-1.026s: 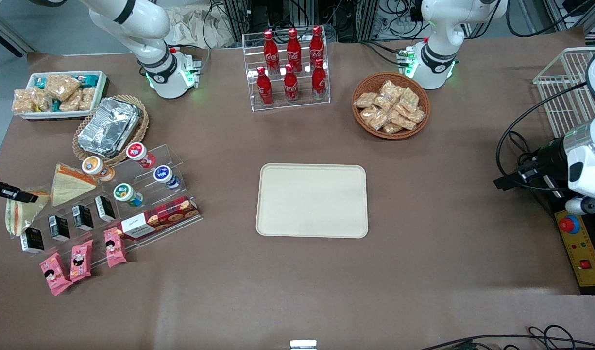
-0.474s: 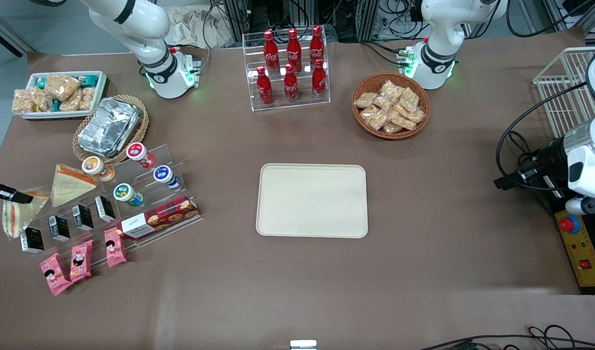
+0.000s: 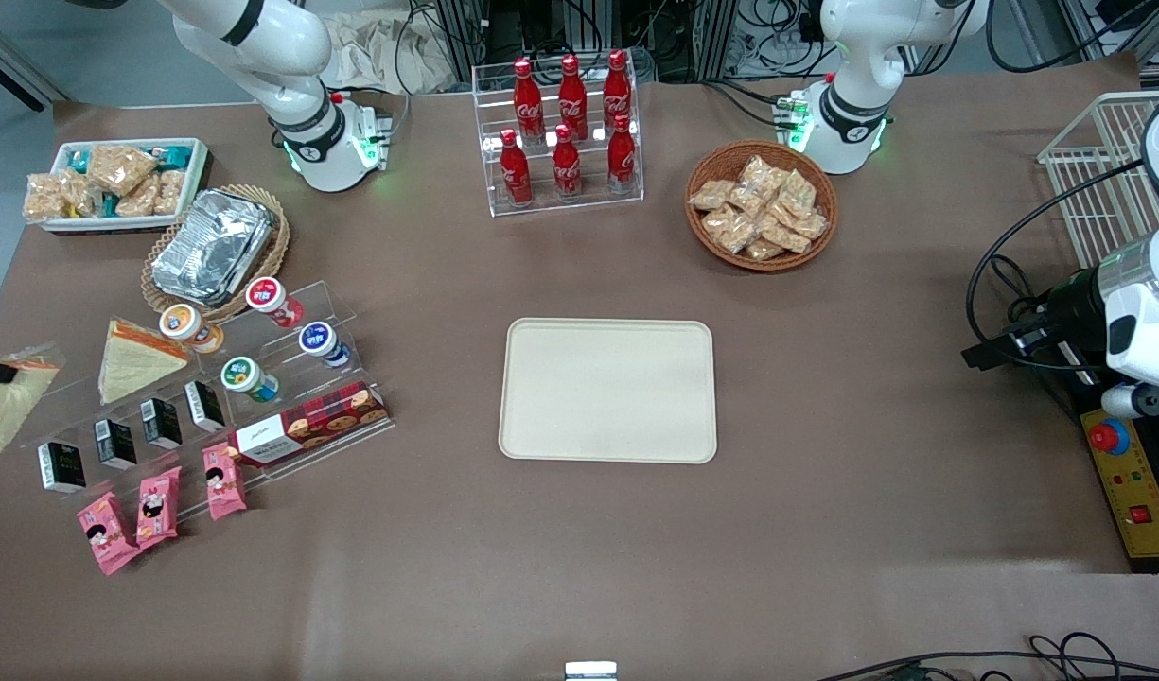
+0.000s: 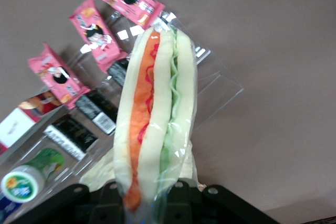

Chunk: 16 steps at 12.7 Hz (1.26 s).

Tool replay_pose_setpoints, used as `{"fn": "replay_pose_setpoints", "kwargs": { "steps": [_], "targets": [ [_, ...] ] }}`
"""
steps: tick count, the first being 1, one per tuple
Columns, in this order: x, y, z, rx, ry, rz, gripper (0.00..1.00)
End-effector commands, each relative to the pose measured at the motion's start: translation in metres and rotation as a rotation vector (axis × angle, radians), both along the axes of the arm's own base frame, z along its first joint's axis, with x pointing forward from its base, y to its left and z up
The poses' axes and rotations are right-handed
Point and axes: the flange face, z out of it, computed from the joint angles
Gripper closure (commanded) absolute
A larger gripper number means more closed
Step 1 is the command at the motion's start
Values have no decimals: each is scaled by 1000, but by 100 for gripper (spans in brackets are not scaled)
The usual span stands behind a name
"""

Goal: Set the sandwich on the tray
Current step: 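Lower the right gripper and close it on a wrapped triangle sandwich, then lift the sandwich off the rack and carry it toward the cream tray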

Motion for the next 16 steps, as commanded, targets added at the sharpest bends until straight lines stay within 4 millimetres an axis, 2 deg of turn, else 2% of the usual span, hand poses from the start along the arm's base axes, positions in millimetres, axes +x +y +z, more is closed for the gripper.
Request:
{"fn": "replay_pose_setpoints", "kwargs": {
  "steps": [1,4,8,14,16],
  "targets": [
    [19,42,47,6,-18,110,80],
    [43,120,77,35,-49,270,80],
    [60,217,85,82,-68,463,80],
    [52,376,99,118,-82,739,81],
    [39,450,100,56,-81,875,81]
  ]
}}
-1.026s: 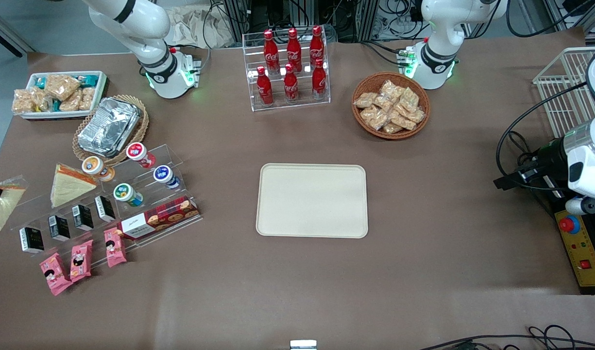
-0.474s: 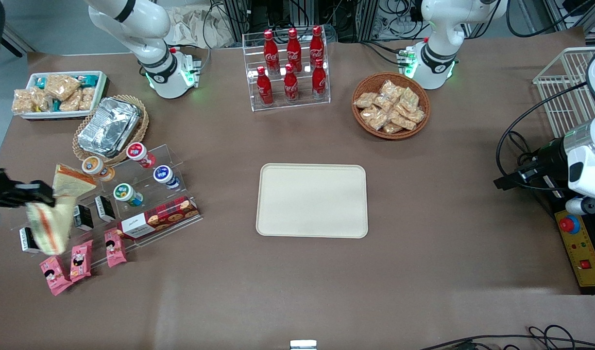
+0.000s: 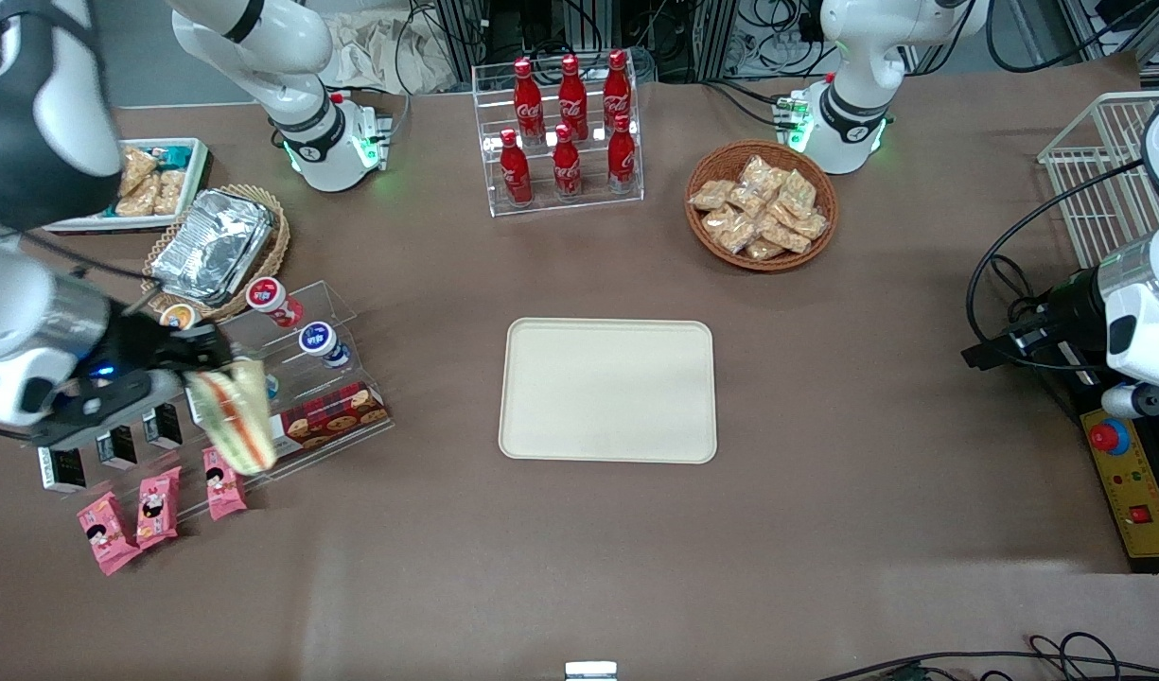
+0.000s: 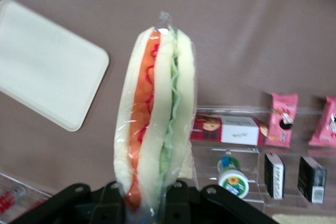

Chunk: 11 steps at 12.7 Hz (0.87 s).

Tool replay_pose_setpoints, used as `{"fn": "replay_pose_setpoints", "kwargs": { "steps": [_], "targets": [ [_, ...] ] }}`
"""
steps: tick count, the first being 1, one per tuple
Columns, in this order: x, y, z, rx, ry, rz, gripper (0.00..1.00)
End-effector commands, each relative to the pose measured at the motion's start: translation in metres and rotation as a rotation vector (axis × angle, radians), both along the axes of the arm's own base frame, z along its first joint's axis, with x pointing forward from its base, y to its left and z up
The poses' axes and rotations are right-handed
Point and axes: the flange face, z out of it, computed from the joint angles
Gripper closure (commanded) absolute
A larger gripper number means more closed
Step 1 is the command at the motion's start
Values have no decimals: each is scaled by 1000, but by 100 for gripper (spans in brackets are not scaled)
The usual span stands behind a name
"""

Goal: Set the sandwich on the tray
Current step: 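Lift the sandwich off the rack and carry it toward the cream tray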

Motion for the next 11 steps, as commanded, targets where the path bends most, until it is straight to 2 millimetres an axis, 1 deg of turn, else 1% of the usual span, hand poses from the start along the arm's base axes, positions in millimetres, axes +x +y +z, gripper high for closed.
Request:
{"fn": "replay_pose_setpoints", "kwargs": {
  "steps": [1,2,3,4,5,7,8,11],
  "targets": [
    [-19,89,6,-80,-49,175,81],
    [-25,120,4,-96,-74,236,81],
    [-32,148,-2,-107,-86,310,81],
    [-38,166,-7,-111,-90,376,81],
    [-41,179,-10,-106,-95,434,81],
    [-45,207,-25,-86,-107,548,81],
    [-50,228,-35,-86,-111,609,81],
    [-57,274,-71,-109,-132,706,81]
  ]
}}
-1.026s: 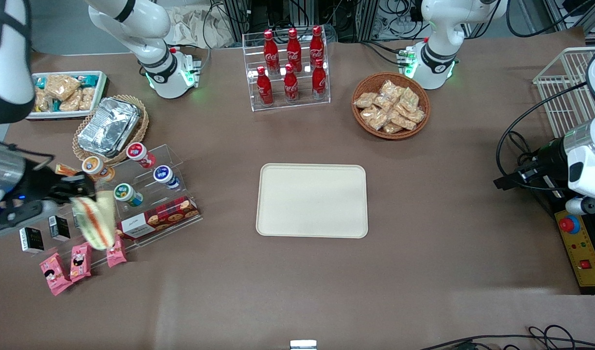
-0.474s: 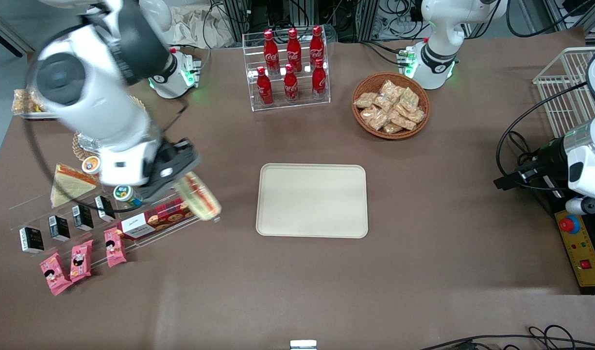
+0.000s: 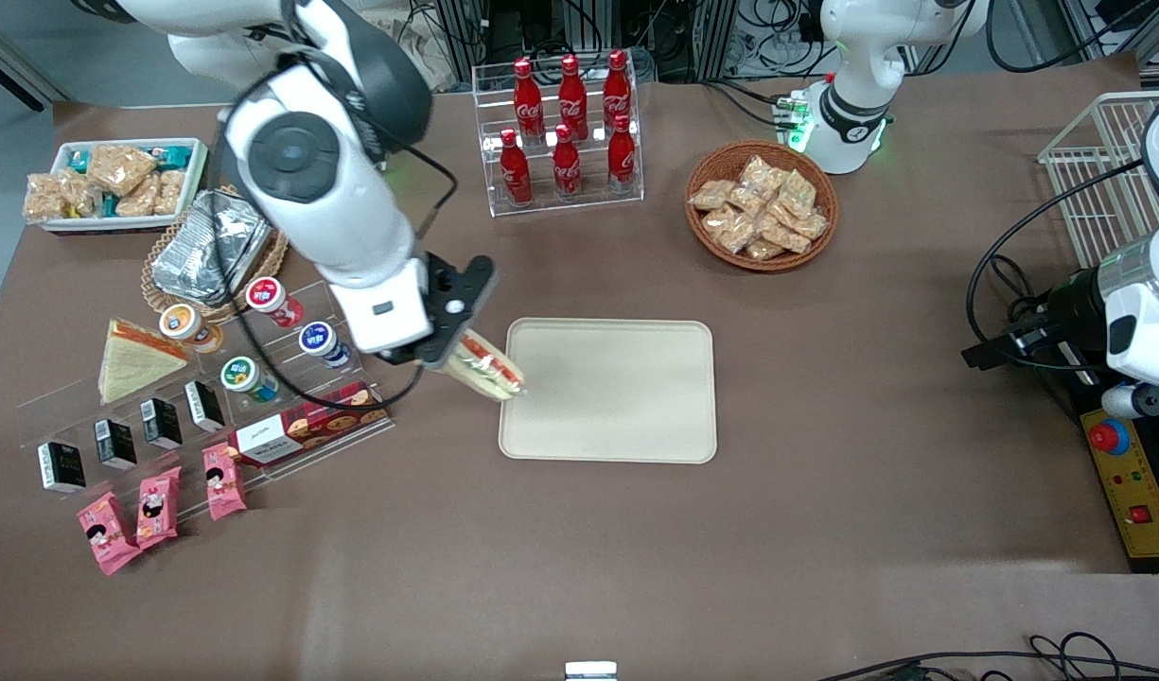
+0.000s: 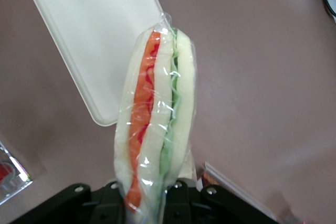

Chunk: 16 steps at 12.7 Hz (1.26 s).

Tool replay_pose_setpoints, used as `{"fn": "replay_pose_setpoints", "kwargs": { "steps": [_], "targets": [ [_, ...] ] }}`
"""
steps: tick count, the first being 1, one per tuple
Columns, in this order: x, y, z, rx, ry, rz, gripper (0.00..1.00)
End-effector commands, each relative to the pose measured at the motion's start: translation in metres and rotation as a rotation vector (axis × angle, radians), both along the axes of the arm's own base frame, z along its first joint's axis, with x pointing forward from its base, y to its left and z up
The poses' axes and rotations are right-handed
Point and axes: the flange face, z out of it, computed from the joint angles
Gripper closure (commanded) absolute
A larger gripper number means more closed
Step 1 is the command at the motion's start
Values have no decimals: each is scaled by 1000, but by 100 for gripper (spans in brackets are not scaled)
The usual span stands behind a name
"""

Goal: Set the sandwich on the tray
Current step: 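Lower the held sandwich onto the cream tray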

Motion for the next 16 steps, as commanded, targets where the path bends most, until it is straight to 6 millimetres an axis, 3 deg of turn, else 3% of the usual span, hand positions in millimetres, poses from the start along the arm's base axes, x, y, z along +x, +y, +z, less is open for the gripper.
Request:
{"fn": "replay_pose_setpoints", "kwargs": {
  "steps": [1,4,9,11,16],
  "targets": [
    [5,36,-39,2,-22,87,81],
    [3,72,-86,32,-13,139,81],
    [10,101,-158,36,-54,196,81],
    [3,114,-182,5,-66,240,81],
    [9,118,-241,23,-59,241,81]
  ]
}}
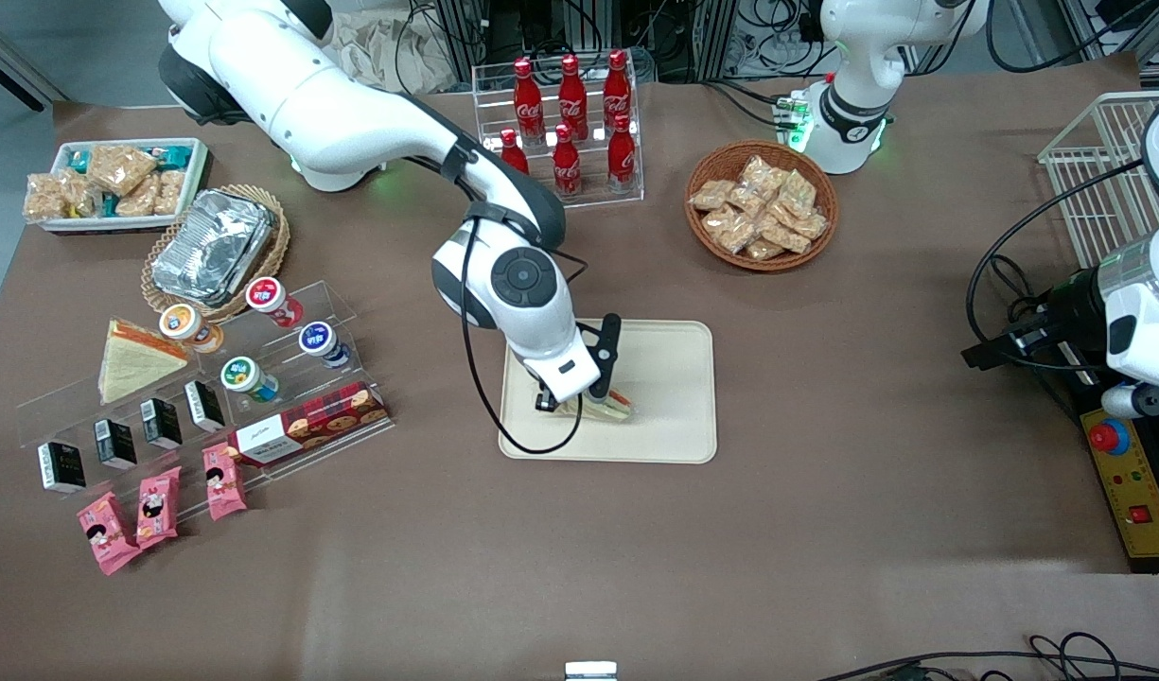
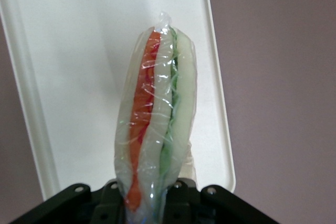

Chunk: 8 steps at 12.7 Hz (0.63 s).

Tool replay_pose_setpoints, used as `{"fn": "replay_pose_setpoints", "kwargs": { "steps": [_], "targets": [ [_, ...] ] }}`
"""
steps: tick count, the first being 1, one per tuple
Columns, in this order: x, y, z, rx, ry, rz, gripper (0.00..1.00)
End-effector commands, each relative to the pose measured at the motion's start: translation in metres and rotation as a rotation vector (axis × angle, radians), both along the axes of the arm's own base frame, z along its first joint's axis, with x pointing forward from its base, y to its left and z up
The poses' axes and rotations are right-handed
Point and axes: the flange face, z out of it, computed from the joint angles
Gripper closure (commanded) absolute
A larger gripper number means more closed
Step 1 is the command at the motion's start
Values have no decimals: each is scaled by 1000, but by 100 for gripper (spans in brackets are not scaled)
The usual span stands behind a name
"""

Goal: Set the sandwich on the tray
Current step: 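Lower the held sandwich onto the cream tray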

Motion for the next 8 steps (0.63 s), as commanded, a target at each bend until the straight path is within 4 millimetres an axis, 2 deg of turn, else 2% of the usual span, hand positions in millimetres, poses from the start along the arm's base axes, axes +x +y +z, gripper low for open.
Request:
{"fn": "replay_pose_setpoints", "kwargs": {
  "steps": [1,4,8],
  "targets": [
    [15,-3,-28,8,-27,-3,81],
    [20,-6,-50,22,-31,-11,81],
    [21,-5,-64,37,-35,-7,81]
  ]
}}
